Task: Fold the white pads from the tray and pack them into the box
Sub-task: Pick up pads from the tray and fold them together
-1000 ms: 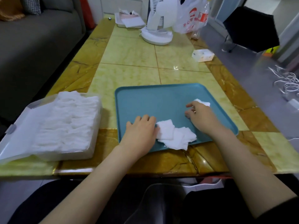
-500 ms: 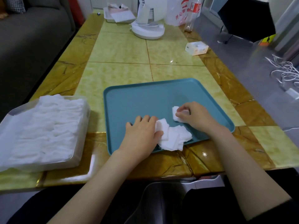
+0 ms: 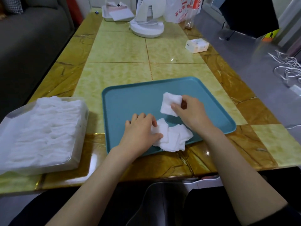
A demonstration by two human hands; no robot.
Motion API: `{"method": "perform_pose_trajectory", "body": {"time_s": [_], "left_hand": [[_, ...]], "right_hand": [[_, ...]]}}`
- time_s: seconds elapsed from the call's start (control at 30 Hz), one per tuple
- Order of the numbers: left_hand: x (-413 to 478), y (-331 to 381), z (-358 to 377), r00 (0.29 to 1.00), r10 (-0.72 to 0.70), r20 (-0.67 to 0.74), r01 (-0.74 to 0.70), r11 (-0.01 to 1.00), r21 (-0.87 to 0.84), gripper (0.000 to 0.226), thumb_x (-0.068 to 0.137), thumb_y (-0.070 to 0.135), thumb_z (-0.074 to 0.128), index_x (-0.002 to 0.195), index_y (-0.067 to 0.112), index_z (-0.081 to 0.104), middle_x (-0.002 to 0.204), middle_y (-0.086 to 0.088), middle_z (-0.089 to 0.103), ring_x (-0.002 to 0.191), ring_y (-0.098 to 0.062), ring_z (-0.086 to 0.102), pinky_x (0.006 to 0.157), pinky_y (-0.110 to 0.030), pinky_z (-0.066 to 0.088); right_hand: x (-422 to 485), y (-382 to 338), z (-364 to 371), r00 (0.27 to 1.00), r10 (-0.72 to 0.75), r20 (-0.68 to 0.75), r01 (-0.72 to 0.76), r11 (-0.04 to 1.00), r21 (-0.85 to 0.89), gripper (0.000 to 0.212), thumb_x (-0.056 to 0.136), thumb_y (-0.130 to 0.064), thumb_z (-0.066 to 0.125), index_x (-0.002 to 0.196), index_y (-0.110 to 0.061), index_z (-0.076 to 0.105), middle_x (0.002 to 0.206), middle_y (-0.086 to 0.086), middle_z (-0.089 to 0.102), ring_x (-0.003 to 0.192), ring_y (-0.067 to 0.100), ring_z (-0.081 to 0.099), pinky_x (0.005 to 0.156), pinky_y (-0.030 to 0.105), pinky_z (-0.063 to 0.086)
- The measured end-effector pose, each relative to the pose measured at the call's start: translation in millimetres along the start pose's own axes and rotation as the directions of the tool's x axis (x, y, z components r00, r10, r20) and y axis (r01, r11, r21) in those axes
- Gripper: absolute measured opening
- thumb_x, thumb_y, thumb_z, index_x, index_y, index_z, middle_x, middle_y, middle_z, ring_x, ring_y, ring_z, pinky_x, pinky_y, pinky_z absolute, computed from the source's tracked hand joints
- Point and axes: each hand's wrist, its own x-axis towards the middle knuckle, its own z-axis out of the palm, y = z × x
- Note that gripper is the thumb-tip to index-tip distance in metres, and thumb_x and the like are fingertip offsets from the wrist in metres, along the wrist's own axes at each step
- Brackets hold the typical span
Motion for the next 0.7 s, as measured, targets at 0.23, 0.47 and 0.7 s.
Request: {"method": "perform_pose_trajectory", "body": {"time_s": [0.23,0.47,0.7], "left_hand": [[3.8,-1.4,-0.2,1.0,0.014,-0.004,-0.014,0.998,0.054,0.034,0.093,0.043,0.052,0.124,0.029,0.05,0.098,0.005,0.038,0.111,-0.02,0.037,0.084,-0.031,0.024],[12.9,-4.4,-2.9,0.992,-0.034,0.123,0.02,0.994,0.111,0.041,0.087,0.045,0.059,0.119,0.021,0.05,0.106,-0.001,0.039,0.115,-0.024,0.035,0.086,-0.031,0.023],[10.8,-11.3,-10.4,1.0,-0.02,-0.021,0.017,0.992,-0.124,0.02,0.09,0.029,0.058,0.081,0.02,0.042,0.082,0.004,0.036,0.094,-0.022,0.039,0.078,-0.034,0.032]], "right_hand": [[-6.0,-16.5,-2.4,0.999,0.026,0.042,-0.035,0.974,0.223,0.018,0.093,-0.017,0.053,0.094,0.0,0.059,0.087,0.009,0.062,0.077,0.022,0.063,0.063,0.027,0.054],[-3.7,-11.1,-2.4,0.991,0.07,0.115,-0.091,0.977,0.195,0.024,0.095,-0.019,0.05,0.099,0.003,0.06,0.095,0.016,0.065,0.083,0.027,0.065,0.076,0.041,0.056],[-0.2,-16.4,-4.9,0.999,0.003,0.046,-0.012,0.979,0.203,0.027,0.094,-0.023,0.052,0.102,0.001,0.06,0.096,0.016,0.065,0.09,0.032,0.06,0.082,0.053,0.049]]}}
